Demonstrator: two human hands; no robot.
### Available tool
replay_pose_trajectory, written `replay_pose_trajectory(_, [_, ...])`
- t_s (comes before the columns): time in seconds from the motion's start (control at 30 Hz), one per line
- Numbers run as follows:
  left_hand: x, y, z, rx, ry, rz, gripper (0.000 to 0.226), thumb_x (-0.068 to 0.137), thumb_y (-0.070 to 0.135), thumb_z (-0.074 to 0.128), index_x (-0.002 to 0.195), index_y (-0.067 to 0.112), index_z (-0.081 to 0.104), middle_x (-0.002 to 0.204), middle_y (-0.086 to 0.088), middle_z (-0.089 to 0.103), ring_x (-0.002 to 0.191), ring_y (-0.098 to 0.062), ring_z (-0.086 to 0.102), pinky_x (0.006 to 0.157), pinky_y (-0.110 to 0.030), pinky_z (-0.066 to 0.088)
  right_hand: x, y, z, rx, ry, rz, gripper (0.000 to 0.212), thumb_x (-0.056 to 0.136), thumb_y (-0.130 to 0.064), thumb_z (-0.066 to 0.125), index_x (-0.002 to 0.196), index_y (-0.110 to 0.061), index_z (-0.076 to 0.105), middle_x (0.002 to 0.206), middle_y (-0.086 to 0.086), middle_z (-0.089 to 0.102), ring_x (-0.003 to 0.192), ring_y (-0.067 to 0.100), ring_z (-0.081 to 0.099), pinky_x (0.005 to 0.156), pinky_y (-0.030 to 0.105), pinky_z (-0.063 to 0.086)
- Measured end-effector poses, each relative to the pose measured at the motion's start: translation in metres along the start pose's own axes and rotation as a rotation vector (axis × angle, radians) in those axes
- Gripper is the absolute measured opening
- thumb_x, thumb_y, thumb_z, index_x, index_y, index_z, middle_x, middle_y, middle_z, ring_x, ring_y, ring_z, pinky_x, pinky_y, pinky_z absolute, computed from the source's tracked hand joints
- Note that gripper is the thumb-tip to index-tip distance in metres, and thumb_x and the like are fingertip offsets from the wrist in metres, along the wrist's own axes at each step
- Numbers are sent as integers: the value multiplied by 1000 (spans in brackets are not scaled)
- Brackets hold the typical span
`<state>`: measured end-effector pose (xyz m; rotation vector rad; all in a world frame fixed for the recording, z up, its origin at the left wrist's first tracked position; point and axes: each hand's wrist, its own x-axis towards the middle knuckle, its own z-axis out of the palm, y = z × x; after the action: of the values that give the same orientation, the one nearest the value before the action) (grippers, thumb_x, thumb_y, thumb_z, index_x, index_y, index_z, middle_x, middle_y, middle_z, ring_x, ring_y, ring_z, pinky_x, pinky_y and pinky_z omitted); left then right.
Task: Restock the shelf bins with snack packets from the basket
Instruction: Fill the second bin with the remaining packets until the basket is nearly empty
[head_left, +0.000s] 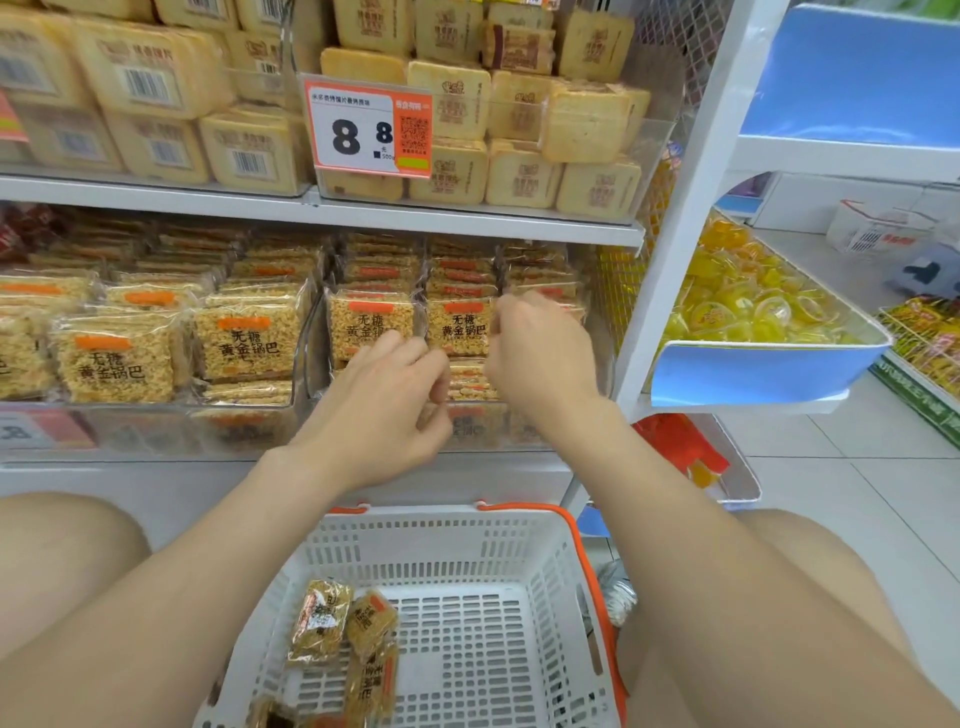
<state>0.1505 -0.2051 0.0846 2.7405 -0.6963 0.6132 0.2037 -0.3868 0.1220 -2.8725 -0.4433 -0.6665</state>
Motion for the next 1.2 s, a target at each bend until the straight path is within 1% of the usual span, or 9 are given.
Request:
replay_pose_trajectory(0.07, [-13,1,-3,-68,-71,-36,18,86,40,61,78,32,47,71,13,54,71,-14,51,61,-37,47,-19,-23,-8,33,-64,-52,12,88,-12,55,90,-11,67,77,6,57,72,32,58,59,32,35])
replay_pose_trajectory(0.17, [-41,-4,7,-100,-454,-134,19,85,48,61,78,30,58,71,11,61,67,-7,57,62,-36,53,-49,-52,-8,61,-288,-124,6,90,-15,55,84,-12,56,68,3,37,71,34,50,63,36,36])
replay_pose_trajectory(0.4, [-123,-34,83,-42,-1030,-435,25,95,32,52,100,16,70,101,-5,72,96,-29,67,84,-43,57,-109,-96,58,16,-782,-267,20,98,-18,56,117,-10,61,116,13,59,105,38,63,74,40,43])
replay_pose_trajectory(0.53, [-180,-37,126,-3,-1219,-528,27,99,15,47,118,11,67,119,-9,69,94,-26,65,74,-34,52,-136,-108,100,-117,-869,-409,12,95,-9,55,87,-18,52,84,1,54,80,27,59,63,34,43])
replay_pose_trajectory(0.63, [-209,-28,145,-4,-1378,-520,29,101,9,52,129,10,59,130,-9,63,102,-23,65,80,-31,51,-151,-112,124,-206,-980,-520,12,95,-7,55,99,-17,60,89,-2,58,69,18,56,54,31,39])
replay_pose_trajectory(0.73, [-232,-30,162,79,-1442,-464,41,95,10,61,136,12,57,135,-11,60,117,-30,63,95,-38,52,-156,-110,141,-214,-1115,-551,17,95,-1,52,105,-13,60,87,0,55,66,16,54,56,31,45])
replay_pose_trajectory(0.83, [-249,-39,176,176,-1495,-377,60,85,32,81,139,23,55,142,-7,53,130,-33,51,110,-48,43,-158,-107,153,-178,-1153,-561,26,95,1,52,115,-13,63,85,-1,53,67,17,53,53,32,43])
replay_pose_trajectory(0.97, [-264,-49,191,320,-1480,-226,94,78,34,90,155,21,39,153,-12,47,139,-34,46,115,-47,38,-159,-104,162,-199,-1131,-566,23,96,3,53,80,-13,49,81,-2,44,63,16,47,66,35,51])
replay_pose_trajectory(1.2, [-269,-56,196,390,-1379,-251,84,79,30,87,150,13,46,144,-9,56,133,-31,50,116,-42,40,-163,-105,173,-194,-1147,-593,28,94,6,53,77,-14,45,84,0,52,65,18,53,58,33,48])
